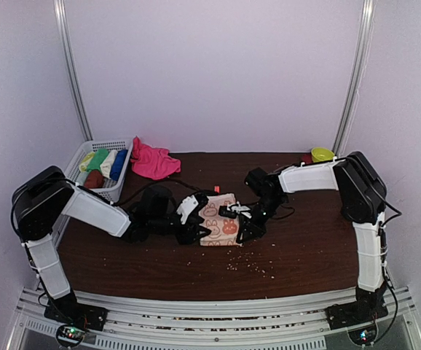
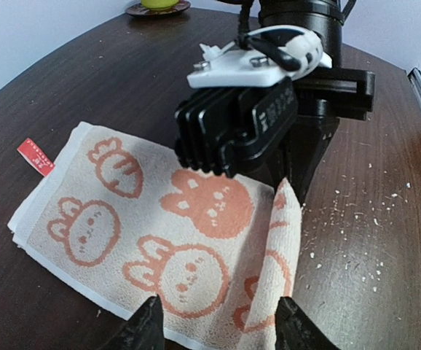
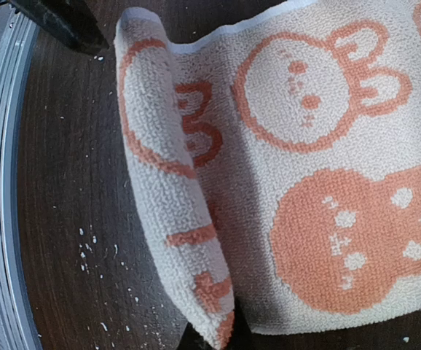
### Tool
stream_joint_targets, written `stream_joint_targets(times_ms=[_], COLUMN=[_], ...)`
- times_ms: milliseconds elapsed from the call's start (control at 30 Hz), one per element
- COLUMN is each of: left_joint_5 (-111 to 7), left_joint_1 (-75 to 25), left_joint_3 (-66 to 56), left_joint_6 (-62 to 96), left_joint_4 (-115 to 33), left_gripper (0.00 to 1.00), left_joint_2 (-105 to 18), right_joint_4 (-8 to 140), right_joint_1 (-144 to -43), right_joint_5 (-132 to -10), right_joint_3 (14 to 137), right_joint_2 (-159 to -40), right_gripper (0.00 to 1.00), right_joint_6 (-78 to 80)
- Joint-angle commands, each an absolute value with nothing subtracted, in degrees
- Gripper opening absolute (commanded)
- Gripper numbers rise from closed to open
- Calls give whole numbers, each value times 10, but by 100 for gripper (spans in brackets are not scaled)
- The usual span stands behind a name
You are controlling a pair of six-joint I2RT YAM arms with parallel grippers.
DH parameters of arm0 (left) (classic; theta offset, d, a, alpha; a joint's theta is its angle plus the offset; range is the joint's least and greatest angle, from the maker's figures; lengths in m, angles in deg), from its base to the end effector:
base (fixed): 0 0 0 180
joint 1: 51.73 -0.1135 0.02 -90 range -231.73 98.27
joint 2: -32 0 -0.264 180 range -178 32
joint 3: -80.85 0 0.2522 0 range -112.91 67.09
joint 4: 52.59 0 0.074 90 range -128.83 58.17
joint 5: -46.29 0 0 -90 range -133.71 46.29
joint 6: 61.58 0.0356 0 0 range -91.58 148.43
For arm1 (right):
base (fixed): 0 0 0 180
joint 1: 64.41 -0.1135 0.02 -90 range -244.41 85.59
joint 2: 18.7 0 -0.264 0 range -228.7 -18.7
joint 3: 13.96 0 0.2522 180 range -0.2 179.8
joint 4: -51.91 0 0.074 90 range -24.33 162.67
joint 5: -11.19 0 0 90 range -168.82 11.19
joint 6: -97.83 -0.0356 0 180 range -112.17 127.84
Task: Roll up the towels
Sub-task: Roll the towel at the center of the board.
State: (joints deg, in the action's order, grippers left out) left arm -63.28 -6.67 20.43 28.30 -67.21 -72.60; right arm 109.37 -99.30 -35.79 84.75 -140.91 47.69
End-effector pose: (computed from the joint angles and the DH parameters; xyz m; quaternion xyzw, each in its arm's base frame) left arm 0.2465 -0.2639 0.1402 0.4045 0.7542 -0.3261 0.4015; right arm 0.3205 0.2531 0.1375 -0.5860 0.7195 0.3620 0.0891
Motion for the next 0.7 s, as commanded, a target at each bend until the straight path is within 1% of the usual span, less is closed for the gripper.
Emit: stream_joint_targets(times_ms=[0, 133, 300, 367, 467, 533, 633, 667], left_joint_5=[-670, -699, -698, -693, -684, -676, -672, -674], left_joint_1=[-70, -70, -70, -70, -70, -70, -70, -70], left_joint_3=[206, 204, 197, 195, 195, 194, 194, 194], left_joint_6=[287, 292, 301, 302, 300, 299, 292, 291], left_joint_4=[-684, -677, -654, -649, -652, -655, -663, -667], left_gripper=[53, 53, 52, 48, 39, 30, 25, 25], left_joint_2=[-737, -742, -753, -758, -764, -768, -769, -769], right_joint_4=[1103, 1102, 1101, 1101, 1102, 1102, 1102, 1103], right_joint_1=[-987, -986, -984, -983, -983, -984, -983, -983], right_joint_5=[-385, -388, -391, -392, -392, -392, -392, -393], right_joint_3=[857, 858, 858, 859, 858, 859, 860, 859], right_joint_2=[-1432, -1433, -1435, -1434, -1435, -1436, -1436, -1437], right_gripper=[3, 5, 5, 5, 6, 6, 6, 6], right_joint_6=[468, 465, 463, 463, 463, 463, 464, 464])
